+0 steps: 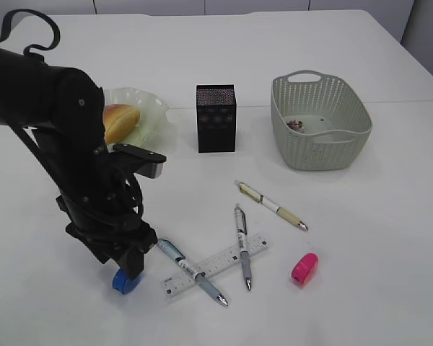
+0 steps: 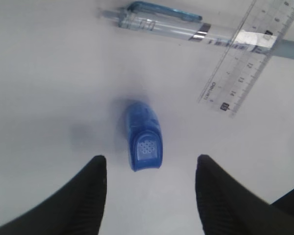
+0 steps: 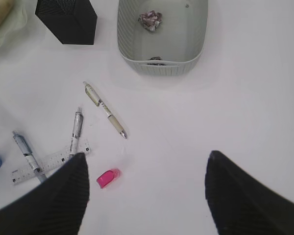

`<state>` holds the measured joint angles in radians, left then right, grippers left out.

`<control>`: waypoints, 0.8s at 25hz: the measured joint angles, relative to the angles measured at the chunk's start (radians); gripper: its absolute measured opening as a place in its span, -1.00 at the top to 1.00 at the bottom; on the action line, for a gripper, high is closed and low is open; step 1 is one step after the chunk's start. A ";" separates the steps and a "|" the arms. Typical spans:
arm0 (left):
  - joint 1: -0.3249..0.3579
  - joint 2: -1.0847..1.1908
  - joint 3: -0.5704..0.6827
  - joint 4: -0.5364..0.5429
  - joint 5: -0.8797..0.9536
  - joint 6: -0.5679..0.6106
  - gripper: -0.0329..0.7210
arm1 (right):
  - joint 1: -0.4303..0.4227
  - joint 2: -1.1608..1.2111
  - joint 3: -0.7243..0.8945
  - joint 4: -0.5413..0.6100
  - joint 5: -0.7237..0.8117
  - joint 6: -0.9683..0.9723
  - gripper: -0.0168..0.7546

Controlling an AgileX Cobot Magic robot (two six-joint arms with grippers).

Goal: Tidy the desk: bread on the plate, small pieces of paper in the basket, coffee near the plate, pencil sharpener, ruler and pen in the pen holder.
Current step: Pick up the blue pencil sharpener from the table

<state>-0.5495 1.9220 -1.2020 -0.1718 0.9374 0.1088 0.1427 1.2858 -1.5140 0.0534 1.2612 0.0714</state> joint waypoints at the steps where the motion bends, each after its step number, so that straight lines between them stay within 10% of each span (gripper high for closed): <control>1: 0.000 0.004 0.000 0.002 0.000 0.000 -0.19 | 0.000 0.000 0.000 0.000 0.000 0.000 -0.53; 20: 0.000 0.129 -0.004 0.013 -0.043 0.006 -0.17 | 0.000 0.000 0.000 0.000 0.000 0.002 -0.53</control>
<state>-0.5495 2.0507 -1.2064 -0.1593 0.8946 0.1153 0.1427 1.2858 -1.5140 0.0534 1.2612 0.0730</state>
